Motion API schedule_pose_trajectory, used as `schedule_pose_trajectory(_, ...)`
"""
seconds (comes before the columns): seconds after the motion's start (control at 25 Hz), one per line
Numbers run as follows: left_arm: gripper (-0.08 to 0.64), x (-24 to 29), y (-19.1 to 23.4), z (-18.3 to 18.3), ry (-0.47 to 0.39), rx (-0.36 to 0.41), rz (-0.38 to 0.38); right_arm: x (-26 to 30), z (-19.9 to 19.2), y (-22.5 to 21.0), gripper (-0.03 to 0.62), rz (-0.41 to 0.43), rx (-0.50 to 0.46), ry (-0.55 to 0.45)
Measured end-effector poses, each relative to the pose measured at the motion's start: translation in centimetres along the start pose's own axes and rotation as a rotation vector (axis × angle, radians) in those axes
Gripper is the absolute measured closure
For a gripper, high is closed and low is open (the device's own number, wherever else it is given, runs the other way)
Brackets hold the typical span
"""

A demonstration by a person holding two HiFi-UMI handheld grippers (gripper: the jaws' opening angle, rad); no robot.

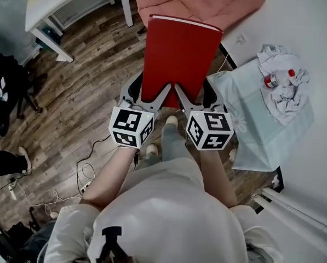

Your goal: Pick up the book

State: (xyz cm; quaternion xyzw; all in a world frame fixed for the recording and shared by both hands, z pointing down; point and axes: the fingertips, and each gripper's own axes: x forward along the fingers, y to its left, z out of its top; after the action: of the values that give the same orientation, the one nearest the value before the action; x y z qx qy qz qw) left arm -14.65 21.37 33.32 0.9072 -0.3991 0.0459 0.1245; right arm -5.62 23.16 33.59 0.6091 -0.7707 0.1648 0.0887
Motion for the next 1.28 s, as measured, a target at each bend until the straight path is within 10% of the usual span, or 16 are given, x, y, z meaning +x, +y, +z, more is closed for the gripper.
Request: schedule_pose_trajectory(1.28, 0.25, -3.8, -4.8, -0.5, -0.038, -0.005, -0.027, -6.4, -0.9, 0.4, 0.227, -0.041, -0.008, -0.039)
